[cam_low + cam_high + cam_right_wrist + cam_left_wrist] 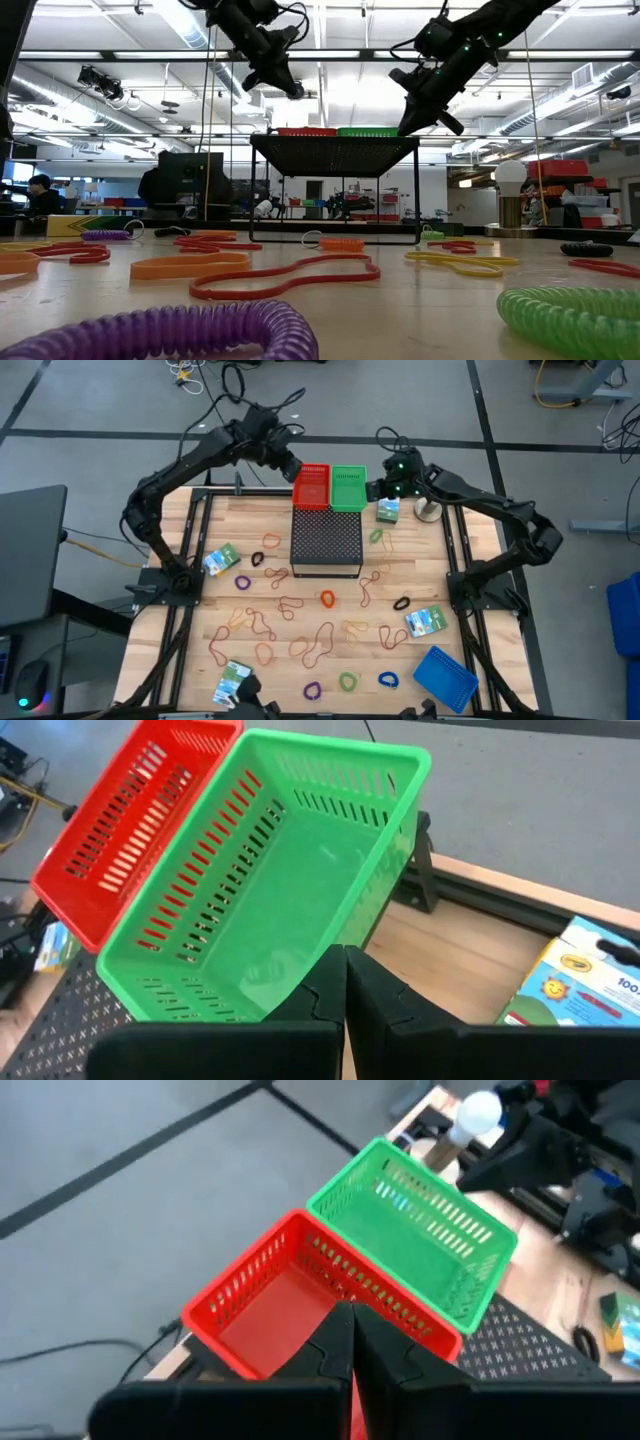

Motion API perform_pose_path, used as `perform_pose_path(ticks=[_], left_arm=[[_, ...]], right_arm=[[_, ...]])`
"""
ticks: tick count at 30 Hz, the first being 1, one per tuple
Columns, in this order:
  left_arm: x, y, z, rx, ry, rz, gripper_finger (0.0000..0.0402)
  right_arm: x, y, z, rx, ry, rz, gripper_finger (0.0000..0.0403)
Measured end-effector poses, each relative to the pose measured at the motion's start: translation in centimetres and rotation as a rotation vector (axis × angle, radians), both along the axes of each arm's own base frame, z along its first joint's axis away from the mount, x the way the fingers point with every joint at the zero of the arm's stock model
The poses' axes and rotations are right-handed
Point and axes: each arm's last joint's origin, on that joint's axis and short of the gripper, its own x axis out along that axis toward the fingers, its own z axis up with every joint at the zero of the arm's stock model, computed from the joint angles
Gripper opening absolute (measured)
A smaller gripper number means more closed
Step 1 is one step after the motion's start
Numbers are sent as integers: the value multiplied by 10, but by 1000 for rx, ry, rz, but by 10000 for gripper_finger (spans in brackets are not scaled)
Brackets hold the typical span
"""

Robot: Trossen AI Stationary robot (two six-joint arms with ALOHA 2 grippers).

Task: Pick & Place Office Desk Supplies
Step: Put the blue bin on the shelf

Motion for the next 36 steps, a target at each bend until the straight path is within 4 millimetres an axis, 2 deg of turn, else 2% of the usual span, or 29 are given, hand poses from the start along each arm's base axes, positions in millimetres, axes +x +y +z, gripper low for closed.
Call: perform_pose_path(ticks=[4, 8, 13, 16, 18, 21, 23, 25, 28, 31, 36], left_arm=[[-6, -12, -16, 58, -124, -2, 4], [-28, -31, -24, 117, -263, 11, 4], [-57, -52, -50, 82, -239, 46, 7], [-67, -64, -56, 15, -248, 145, 8], [-71, -72, -55, 29, -253, 180, 7], [-73, -89, -57, 138, -258, 116, 4], [-72, -100, -74, 138, -289, 87, 4], [-70, -110, -98, 101, -356, 71, 4], [-68, -127, -128, 100, -504, 45, 4], [-69, -141, -151, 117, -572, 55, 4], [-71, -153, -165, 122, -573, 70, 10]], right_arm=[[1, 1, 0, 5, -5, 2, 4], [2, 1, 1, 1, -20, 17, 4], [-4, 6, 13, -31, -51, 62, 4], [-14, 16, 27, -86, -52, 108, 4], [-25, 25, 36, -117, -33, 168, 4], [-41, 45, 48, -156, -10, 301, 4], [-51, 60, 53, -157, 12, 399, 4], [-62, 75, 54, -138, 58, 493, 4], [-78, 97, 47, -91, 170, 612, 4], [-90, 118, 36, -15, 261, 709, 4], [-103, 156, 23, 106, 452, 823, 4]])
